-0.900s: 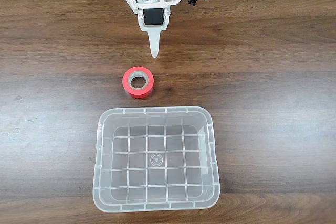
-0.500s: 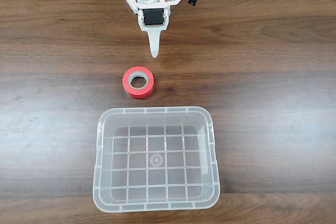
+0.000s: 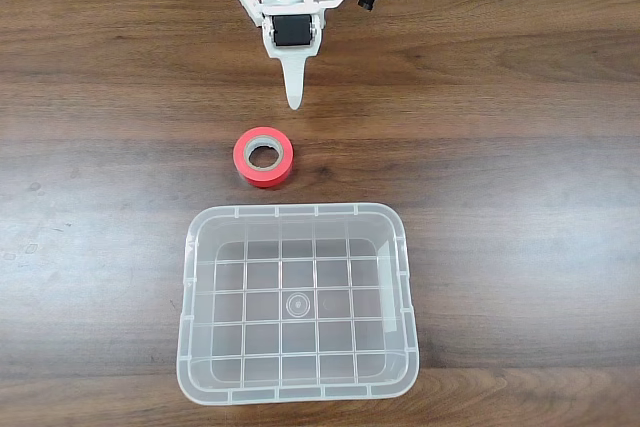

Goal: Grab the tape and place it in the box.

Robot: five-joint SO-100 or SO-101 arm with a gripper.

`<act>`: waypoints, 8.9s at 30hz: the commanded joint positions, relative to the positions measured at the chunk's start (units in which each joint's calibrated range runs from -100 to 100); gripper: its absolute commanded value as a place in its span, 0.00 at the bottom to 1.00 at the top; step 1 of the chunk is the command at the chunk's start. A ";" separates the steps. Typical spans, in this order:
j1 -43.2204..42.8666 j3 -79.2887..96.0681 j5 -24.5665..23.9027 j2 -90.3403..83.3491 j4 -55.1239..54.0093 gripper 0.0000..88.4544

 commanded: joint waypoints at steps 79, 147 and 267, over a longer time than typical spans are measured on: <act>8.79 -49.93 4.24 83.76 -3.61 0.23; 4.84 -75.07 4.29 65.41 18.74 0.03; -0.50 -21.20 1.76 27.84 0.76 0.01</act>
